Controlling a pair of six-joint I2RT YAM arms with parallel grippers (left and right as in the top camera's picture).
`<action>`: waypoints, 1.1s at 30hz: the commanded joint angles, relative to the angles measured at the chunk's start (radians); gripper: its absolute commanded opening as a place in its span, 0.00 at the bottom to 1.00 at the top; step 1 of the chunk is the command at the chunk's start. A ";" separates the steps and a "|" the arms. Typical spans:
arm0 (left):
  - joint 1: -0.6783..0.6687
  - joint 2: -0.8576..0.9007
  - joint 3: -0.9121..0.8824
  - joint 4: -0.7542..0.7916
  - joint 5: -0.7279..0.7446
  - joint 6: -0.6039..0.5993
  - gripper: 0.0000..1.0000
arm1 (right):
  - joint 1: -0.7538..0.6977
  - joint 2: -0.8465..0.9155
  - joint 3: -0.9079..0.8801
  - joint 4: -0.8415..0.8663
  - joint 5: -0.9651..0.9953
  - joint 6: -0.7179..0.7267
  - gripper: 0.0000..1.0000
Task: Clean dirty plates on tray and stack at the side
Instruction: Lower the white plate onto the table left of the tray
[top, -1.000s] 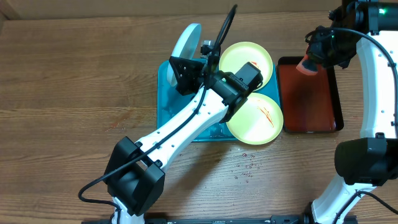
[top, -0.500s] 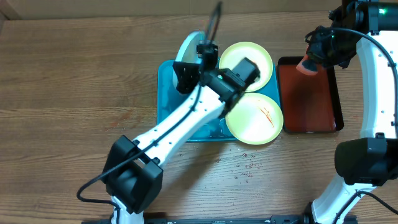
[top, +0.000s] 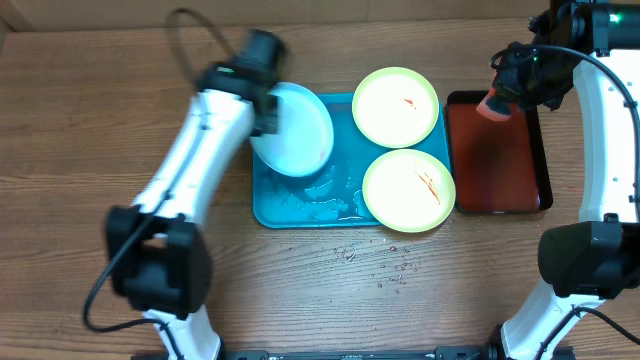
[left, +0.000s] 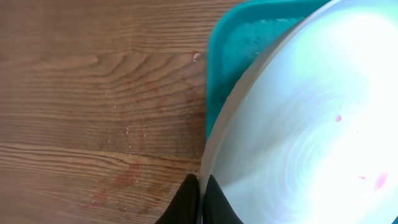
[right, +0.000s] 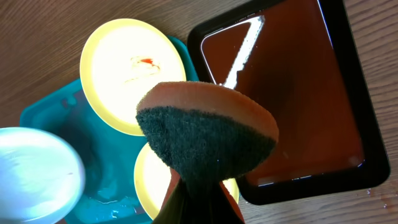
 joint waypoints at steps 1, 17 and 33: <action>0.156 -0.101 -0.001 0.000 0.315 0.076 0.05 | -0.003 -0.016 0.007 0.005 0.004 -0.008 0.04; 0.576 -0.097 -0.378 0.248 0.423 0.105 0.04 | -0.003 -0.016 0.007 0.006 0.004 -0.008 0.04; 0.576 -0.097 -0.597 0.574 0.268 -0.048 0.04 | -0.003 -0.016 0.007 0.003 0.003 -0.008 0.04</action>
